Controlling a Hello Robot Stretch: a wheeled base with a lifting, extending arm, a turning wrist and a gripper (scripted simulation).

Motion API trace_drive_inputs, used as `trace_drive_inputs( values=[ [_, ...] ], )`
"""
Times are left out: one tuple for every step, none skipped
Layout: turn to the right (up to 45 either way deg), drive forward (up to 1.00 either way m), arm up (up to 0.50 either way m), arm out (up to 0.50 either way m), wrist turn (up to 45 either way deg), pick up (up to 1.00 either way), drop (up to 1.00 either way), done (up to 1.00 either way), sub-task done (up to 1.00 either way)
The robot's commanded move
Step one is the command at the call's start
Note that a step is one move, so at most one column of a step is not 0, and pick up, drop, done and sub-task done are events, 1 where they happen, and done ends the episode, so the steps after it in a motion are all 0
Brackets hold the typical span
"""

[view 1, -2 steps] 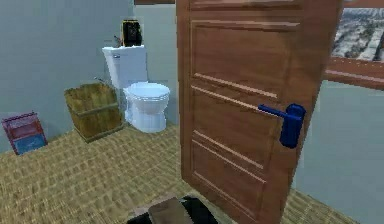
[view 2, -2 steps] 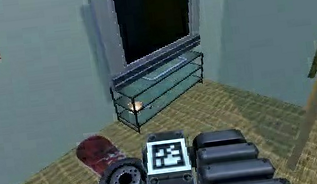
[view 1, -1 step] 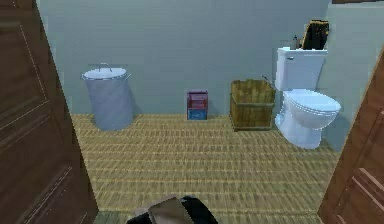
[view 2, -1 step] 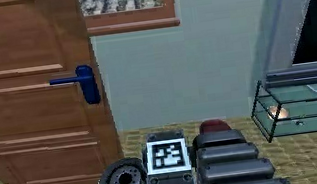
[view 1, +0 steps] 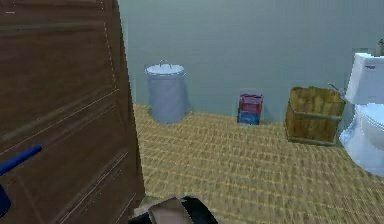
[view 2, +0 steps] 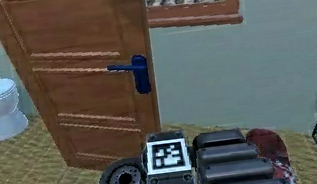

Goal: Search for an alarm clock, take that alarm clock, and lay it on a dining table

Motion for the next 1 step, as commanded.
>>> trace_drive_inputs(
  values=[
    [0.0,0.60,0.00,0.00,0.0,0.00,0.00,0.00,0.00]
  ],
)
